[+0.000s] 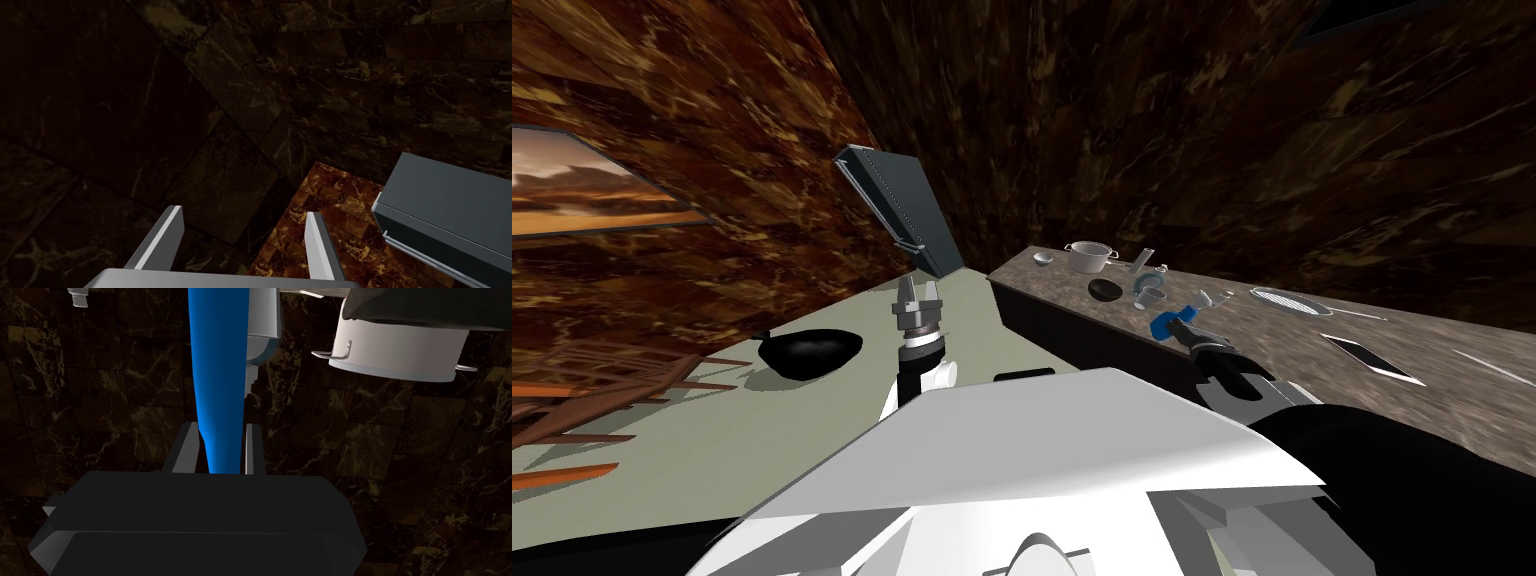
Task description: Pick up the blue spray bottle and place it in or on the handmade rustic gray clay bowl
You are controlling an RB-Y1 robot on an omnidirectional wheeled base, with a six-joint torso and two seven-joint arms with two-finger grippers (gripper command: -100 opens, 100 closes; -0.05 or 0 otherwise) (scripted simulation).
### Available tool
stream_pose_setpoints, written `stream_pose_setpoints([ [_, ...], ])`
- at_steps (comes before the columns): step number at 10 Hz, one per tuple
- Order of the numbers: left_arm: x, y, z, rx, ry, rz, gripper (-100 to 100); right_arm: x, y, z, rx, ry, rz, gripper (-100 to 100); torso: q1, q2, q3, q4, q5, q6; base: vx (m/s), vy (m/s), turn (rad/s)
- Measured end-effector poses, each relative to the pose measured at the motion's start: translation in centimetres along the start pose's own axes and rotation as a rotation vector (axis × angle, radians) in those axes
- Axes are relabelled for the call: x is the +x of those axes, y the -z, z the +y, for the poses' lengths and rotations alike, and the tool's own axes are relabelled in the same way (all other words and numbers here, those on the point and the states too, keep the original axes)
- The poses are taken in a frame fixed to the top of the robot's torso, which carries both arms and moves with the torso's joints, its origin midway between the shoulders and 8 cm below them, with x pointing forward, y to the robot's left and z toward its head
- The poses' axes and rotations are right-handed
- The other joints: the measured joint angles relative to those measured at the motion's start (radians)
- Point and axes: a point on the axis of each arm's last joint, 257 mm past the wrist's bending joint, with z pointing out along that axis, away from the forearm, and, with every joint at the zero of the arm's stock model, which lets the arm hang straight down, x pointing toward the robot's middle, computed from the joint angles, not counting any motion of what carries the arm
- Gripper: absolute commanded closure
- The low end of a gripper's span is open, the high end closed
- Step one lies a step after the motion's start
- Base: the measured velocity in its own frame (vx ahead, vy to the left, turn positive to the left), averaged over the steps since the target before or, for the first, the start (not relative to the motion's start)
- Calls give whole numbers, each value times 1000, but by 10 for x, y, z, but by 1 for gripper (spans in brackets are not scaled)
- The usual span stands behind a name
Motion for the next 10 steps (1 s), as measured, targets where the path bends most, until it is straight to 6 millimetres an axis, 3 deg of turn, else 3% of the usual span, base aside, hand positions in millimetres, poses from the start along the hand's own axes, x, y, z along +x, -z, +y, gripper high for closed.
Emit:
stream_pose_setpoints([
  [3, 0, 0, 0, 0, 0, 0, 0, -17, 4, -12, 29, -12, 2, 100, 1, -13, -8, -3, 0, -3, 211, 62, 89],
  [10, 0, 0, 0, 0, 0, 0, 0, -66, 10, -25, 49, -22, -12, 100, 0, -11, -7, -3, 0, -4, 189, 27, 87],
])
